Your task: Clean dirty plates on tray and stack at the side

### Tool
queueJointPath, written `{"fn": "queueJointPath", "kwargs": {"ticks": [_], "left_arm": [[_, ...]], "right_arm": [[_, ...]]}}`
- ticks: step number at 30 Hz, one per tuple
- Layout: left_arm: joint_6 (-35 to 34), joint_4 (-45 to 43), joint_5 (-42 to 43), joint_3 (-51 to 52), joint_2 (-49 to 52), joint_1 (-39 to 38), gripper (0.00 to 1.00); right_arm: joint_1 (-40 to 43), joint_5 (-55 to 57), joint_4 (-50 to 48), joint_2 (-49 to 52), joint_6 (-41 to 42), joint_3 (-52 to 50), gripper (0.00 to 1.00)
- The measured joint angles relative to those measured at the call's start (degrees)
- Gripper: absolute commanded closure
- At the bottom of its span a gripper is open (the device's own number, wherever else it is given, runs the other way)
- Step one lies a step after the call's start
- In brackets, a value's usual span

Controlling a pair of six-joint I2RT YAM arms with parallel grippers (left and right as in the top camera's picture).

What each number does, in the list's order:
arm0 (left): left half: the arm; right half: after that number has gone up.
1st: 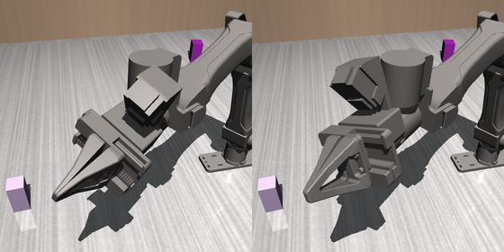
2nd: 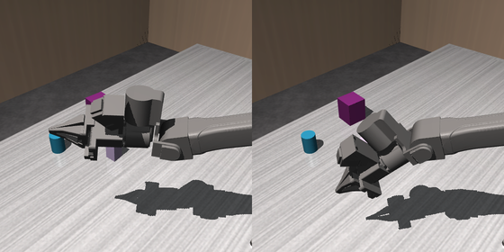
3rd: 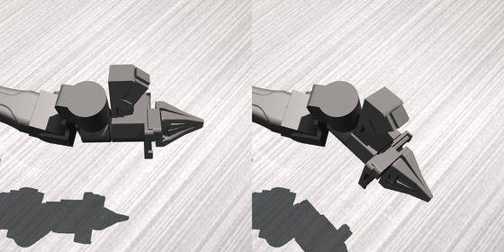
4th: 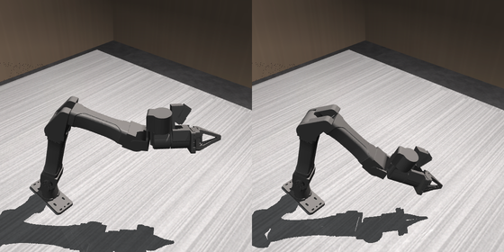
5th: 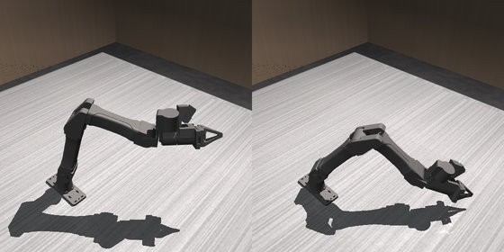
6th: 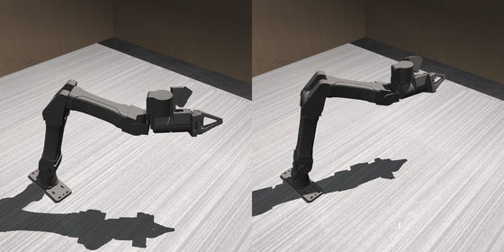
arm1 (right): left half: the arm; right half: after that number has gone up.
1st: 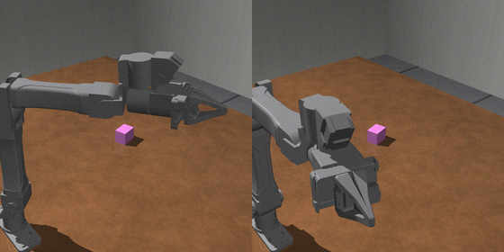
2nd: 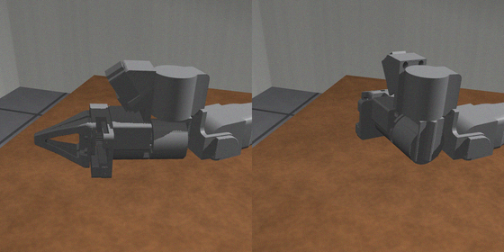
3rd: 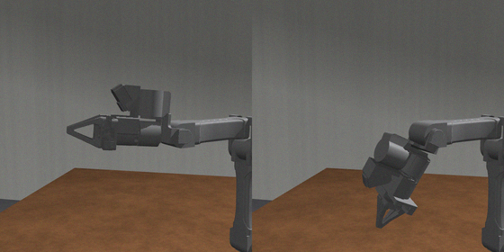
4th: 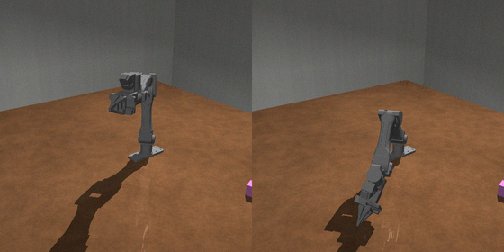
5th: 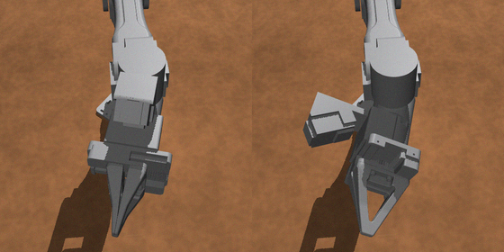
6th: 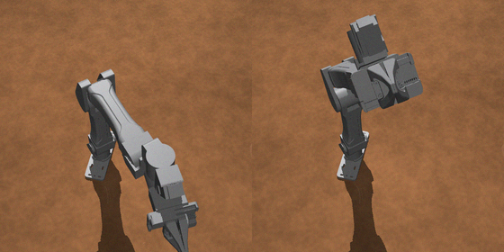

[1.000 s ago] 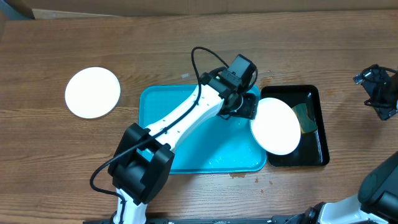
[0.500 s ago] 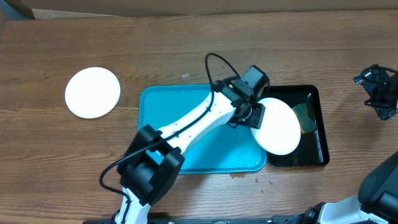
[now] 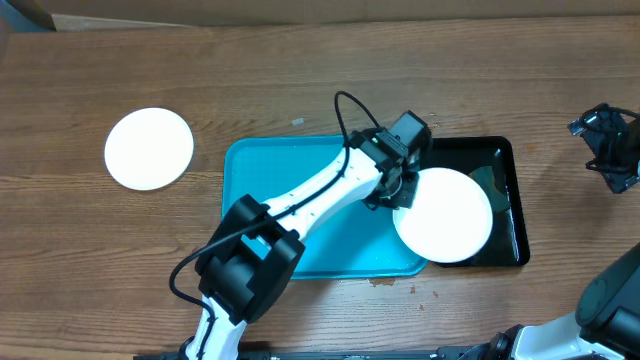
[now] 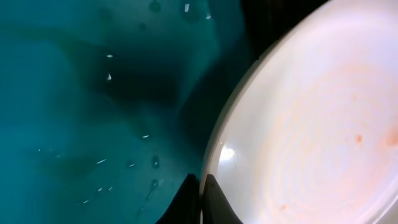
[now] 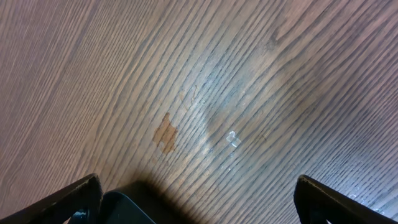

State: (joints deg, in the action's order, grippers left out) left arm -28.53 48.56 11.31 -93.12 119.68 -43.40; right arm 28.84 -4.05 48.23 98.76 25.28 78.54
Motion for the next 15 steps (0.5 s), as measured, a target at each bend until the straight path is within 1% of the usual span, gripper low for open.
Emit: {"fn": "queueJointPath", "kwargs": {"ticks": [5,9,11,15], "left_arm": [[0.7,0.5,-1.1,0.0,-2.9,2.3,0.96],[1.9,-1.0,-4.5,0.0,-7.3,3.0,0.96],[2.8,-1.8,-7.3,0.0,-10.0,2.3,0.96],[5.7,-4.4,-16.7,-0.1,-15.0,-1.1,0.96]], "right_arm": [[0.0,0.0,0.0,0.0,0.0,0.0,0.0],[0.0,0.0,0.0,0.0,0.0,0.0,0.0],[0.0,0.0,0.0,0.0,0.0,0.0,0.0],[0.0,0.0,0.0,0.0,0.0,0.0,0.0]]}}
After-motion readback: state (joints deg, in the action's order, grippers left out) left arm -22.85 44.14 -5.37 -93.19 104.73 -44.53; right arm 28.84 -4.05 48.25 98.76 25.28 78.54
